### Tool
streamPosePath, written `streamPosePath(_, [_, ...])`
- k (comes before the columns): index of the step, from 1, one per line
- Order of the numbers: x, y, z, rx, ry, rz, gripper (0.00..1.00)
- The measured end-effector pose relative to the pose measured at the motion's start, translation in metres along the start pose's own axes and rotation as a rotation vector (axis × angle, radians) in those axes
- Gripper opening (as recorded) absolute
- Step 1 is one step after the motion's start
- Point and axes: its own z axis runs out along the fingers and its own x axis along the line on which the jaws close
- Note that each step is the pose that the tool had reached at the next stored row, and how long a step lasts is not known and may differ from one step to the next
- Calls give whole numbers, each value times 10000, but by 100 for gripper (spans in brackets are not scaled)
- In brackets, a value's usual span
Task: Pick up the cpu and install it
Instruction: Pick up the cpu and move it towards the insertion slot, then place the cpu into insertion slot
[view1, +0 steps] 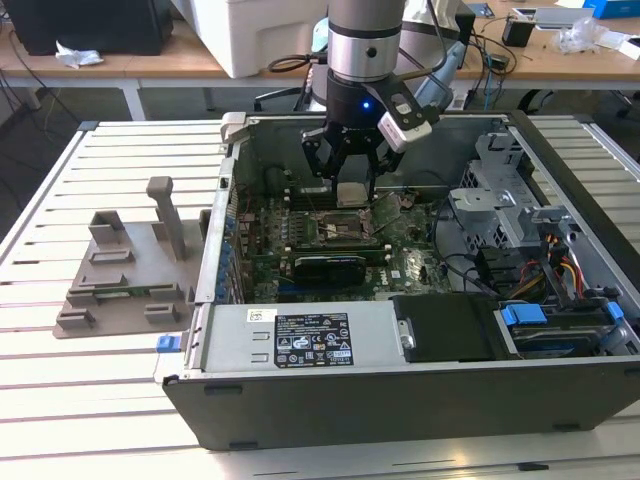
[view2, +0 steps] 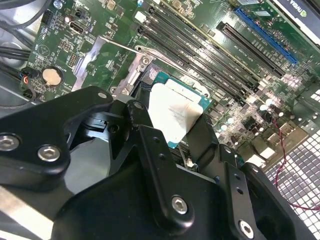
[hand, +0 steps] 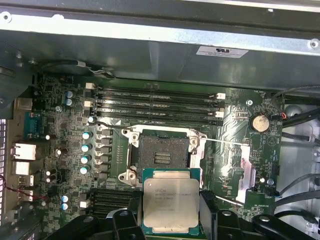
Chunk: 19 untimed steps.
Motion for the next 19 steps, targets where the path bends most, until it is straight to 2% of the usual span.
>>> streamPosePath(7, [-1,0,0,15,1,20,55])
streamPosePath(12, [0,0,0,25,28,1095,55])
streamPosePath(19, [0,0,0,46,88,3481,55])
